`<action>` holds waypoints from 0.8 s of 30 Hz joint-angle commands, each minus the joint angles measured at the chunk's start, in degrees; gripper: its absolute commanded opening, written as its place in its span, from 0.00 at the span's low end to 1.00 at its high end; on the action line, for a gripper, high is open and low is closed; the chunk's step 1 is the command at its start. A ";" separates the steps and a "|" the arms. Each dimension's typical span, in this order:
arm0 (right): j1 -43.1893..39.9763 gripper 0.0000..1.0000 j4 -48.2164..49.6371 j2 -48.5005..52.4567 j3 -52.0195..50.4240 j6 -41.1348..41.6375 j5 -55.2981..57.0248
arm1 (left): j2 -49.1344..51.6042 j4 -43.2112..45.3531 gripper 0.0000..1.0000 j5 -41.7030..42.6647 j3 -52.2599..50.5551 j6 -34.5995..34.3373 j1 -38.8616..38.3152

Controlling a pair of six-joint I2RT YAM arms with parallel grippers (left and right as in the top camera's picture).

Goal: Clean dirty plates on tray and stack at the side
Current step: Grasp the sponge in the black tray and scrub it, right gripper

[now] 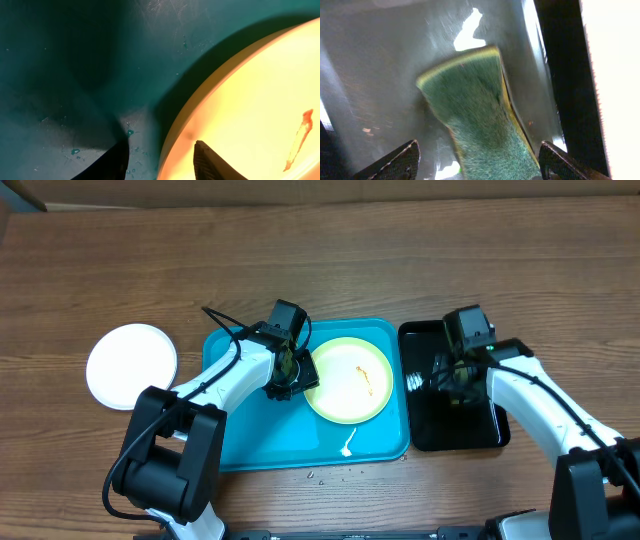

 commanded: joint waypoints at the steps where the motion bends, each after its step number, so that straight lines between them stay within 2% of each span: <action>1: 0.15 0.74 0.48 -0.09 -2.56 0.28 0.20 | 3.87 -0.52 0.45 -5.75 -4.07 0.24 0.63; 4: 0.15 0.62 0.48 -0.09 -3.30 0.28 -3.85 | 3.87 -0.35 0.44 -5.75 -4.07 0.24 0.63; 9: 0.17 0.54 -0.74 -0.09 -3.67 0.28 -8.79 | 3.87 -0.39 0.44 -5.70 -4.07 0.24 0.63; 11: 0.17 0.47 -1.44 -0.09 -3.67 0.24 -8.79 | 3.87 -0.52 0.43 -5.70 -4.07 0.26 0.63; 12: 0.15 0.47 -1.62 -0.09 -3.67 -0.04 -8.55 | 3.87 -0.59 0.43 -5.70 -4.07 0.26 0.63; 14: -0.13 0.84 -1.57 -0.09 -3.45 -0.15 -5.95 | 3.87 -0.57 0.42 -5.70 -4.07 0.26 0.63; 15: -0.42 0.93 -1.68 -0.09 -3.04 -0.13 -5.01 | 3.87 -0.55 0.41 -5.70 -4.07 0.26 0.63; 18: -1.49 0.96 -2.67 -0.09 -1.05 -0.13 -4.68 | 3.87 -0.55 0.39 -5.73 -4.07 0.24 0.63; 20: -2.14 0.96 -3.19 -0.09 0.20 -0.13 -4.66 | 3.87 -0.70 0.27 -5.75 -4.07 0.26 0.66; 21: -2.51 0.96 -3.04 -0.09 0.59 -0.09 -4.68 | 3.87 -0.70 0.25 -5.77 -4.07 0.26 0.66; 24: -3.65 0.96 -0.11 -0.09 0.55 0.50 -4.98 | 3.87 -0.57 0.30 -5.77 -4.07 -0.11 0.68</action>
